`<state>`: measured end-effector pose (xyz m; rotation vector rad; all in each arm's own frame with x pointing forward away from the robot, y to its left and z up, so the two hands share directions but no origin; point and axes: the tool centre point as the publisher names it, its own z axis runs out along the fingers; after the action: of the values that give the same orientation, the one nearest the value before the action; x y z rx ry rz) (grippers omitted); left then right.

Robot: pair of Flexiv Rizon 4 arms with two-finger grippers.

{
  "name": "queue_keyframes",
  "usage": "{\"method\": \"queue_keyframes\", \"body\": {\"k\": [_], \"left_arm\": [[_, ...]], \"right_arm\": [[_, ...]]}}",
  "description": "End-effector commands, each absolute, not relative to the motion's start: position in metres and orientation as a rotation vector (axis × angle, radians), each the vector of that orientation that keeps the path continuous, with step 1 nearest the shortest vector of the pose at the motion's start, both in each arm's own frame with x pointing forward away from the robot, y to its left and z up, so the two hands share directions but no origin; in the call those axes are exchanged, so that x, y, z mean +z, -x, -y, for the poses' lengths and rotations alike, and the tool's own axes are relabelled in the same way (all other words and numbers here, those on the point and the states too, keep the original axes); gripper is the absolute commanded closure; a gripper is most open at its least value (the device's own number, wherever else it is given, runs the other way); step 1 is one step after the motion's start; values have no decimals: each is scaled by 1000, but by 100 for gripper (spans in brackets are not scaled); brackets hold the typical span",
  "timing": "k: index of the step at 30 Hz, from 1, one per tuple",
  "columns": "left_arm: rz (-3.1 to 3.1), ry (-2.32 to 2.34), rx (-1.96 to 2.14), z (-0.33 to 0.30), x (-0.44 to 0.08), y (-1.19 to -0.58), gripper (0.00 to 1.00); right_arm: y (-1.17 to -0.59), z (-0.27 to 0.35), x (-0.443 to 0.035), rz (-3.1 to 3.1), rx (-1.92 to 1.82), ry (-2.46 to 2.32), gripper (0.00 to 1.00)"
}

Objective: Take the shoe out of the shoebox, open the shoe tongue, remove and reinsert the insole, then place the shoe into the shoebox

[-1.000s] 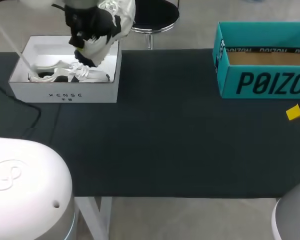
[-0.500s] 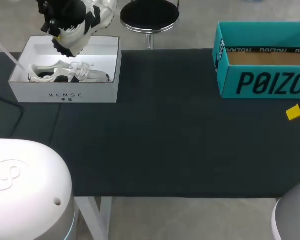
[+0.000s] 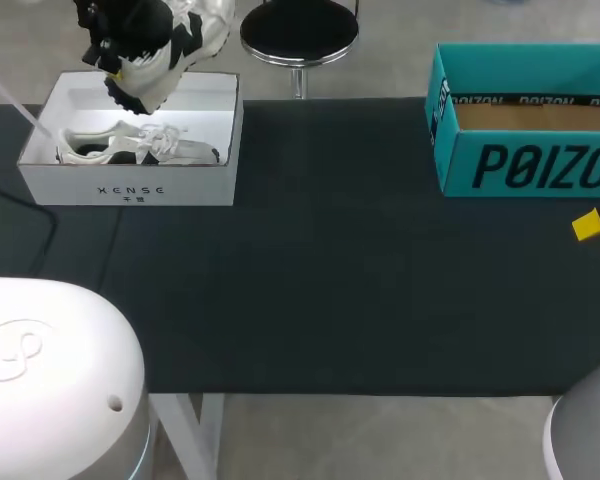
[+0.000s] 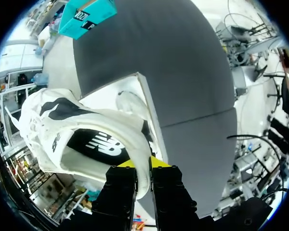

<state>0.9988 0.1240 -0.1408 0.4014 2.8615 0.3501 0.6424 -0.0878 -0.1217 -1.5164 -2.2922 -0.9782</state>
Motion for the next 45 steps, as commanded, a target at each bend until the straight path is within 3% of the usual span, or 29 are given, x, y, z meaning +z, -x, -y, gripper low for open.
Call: {"method": "queue_keyframes", "body": {"k": [1,27,45], "left_arm": [[-2826,-471,360,-130,-140,-1000,100],[-2495,-1148,422,-264,-148,-1118,100],[-2321,-1425,608,-292,-196,-1160,100]], "right_arm": [[-636,88,-124,2293,-990,1525,0],[-636,88,-124,2293,-990,1525,0],[-636,88,-124,2293,-990,1525,0]]}}
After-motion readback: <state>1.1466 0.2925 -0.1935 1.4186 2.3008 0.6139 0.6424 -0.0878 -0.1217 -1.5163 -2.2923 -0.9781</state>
